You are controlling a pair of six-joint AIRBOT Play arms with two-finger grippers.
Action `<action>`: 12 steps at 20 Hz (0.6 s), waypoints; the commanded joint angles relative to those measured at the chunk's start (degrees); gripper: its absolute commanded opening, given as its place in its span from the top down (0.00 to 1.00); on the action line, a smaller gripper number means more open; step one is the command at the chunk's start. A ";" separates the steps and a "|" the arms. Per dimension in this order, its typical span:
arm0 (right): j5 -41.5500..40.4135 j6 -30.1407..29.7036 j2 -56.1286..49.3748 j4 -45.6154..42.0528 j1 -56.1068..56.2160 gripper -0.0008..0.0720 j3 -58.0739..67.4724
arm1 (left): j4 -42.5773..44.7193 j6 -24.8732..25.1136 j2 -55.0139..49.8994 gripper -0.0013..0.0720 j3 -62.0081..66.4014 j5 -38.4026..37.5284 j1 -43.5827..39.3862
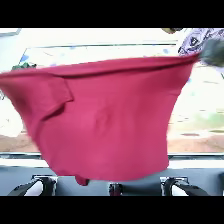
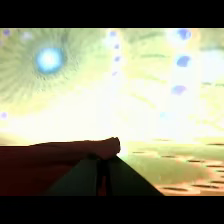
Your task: Fold the clothes and pants, and hang the long-sleeved shirts on hangers.
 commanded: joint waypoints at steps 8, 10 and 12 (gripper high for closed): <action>-16.39 -0.02 -31.80 -0.39 0.04 0.95 -3.10 | -1.16 5.60 -37.70 0.96 -1.46 29.44 -11.19; -19.23 -0.04 -32.39 -0.39 0.04 0.95 -3.08 | -1.16 5.57 -41.07 0.96 2.38 29.81 -11.23; -18.18 -0.07 -32.41 -0.39 0.04 0.95 -3.10 | -1.14 5.57 -41.53 0.96 3.02 29.64 -11.10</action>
